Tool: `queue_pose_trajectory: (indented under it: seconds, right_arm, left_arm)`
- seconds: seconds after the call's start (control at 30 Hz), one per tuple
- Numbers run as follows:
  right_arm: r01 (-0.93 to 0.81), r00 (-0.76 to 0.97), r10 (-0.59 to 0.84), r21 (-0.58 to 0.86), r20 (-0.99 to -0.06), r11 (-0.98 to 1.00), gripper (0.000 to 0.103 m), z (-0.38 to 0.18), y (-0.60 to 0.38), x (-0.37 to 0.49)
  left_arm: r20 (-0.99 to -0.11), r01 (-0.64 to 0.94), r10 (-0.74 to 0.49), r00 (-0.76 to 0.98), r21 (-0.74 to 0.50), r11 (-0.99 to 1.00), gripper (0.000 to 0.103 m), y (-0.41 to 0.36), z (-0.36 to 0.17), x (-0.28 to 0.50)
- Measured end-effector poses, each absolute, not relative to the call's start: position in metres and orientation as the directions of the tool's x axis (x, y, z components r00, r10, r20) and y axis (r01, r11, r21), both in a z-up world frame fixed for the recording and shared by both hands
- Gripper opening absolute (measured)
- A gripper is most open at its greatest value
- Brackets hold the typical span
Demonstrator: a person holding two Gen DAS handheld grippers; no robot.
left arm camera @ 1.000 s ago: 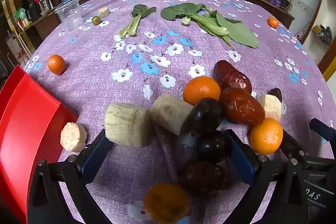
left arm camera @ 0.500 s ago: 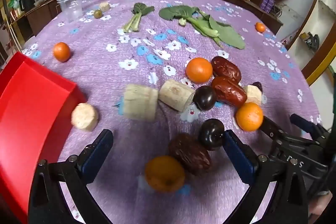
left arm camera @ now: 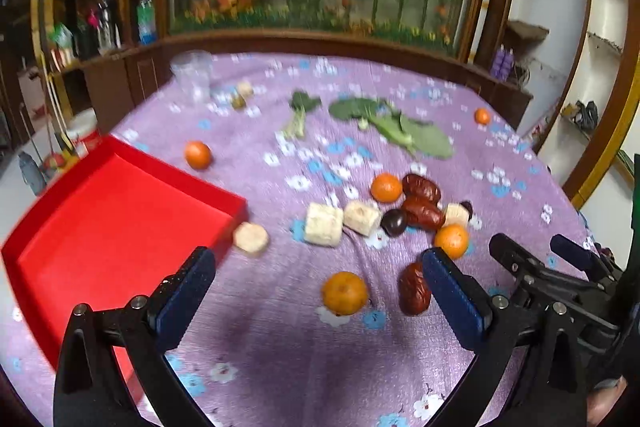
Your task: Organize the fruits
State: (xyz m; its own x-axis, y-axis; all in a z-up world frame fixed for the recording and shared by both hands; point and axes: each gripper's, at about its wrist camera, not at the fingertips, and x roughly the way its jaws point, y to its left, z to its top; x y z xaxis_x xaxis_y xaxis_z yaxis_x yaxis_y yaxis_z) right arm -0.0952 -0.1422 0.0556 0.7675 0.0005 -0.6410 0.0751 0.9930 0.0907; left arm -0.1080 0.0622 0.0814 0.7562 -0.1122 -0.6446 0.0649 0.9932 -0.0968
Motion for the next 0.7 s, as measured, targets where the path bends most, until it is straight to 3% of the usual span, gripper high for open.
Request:
queue_pose_trajectory:
  seconds: [0.27, 0.7]
  right_arm:
    - [0.068, 0.833, -0.028, 0.051, -0.552, 0.996, 0.103, 0.073, -0.124, -0.126]
    - [0.018, 0.841, 0.03, 0.082, -0.541, 0.996, 0.103, 0.064, -0.112, -0.139]
  left_arm:
    - [-0.548, 0.077, -0.107, 0.83, -0.077, 0.994, 0.103, 0.068, 0.104, -0.142]
    - [-0.569, 0.079, -0.12, 0.814, -0.095, 0.992, 0.103, 0.075, 0.091, -0.155]
